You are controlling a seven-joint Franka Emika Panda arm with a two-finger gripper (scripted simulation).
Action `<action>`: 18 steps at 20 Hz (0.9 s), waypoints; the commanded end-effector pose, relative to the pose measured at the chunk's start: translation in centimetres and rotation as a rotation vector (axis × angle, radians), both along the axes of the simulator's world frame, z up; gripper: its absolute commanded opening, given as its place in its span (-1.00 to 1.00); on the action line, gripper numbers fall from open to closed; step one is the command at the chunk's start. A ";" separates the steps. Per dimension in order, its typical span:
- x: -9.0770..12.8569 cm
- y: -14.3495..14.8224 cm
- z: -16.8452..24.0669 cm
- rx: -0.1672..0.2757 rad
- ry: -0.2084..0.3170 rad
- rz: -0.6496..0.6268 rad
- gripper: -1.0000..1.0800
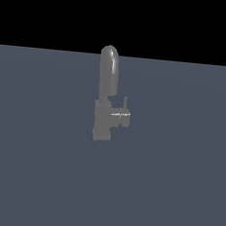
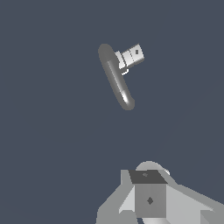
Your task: Turn on the faucet by rotating a designated handle.
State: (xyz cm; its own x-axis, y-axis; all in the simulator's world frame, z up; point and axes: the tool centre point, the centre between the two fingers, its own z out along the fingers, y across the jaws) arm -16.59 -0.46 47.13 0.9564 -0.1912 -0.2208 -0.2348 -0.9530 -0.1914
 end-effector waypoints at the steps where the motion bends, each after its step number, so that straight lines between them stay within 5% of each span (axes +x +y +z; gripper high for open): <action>1: 1.4 -0.2 -0.6 0.031 0.038 -0.030 -1.00; 18: 9.9 -1.7 -6.5 0.253 0.310 -0.239 -1.00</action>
State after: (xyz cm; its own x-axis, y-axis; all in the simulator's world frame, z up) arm -7.37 -2.03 41.25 0.7933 -0.2978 -0.5311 -0.5018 -0.8138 -0.2931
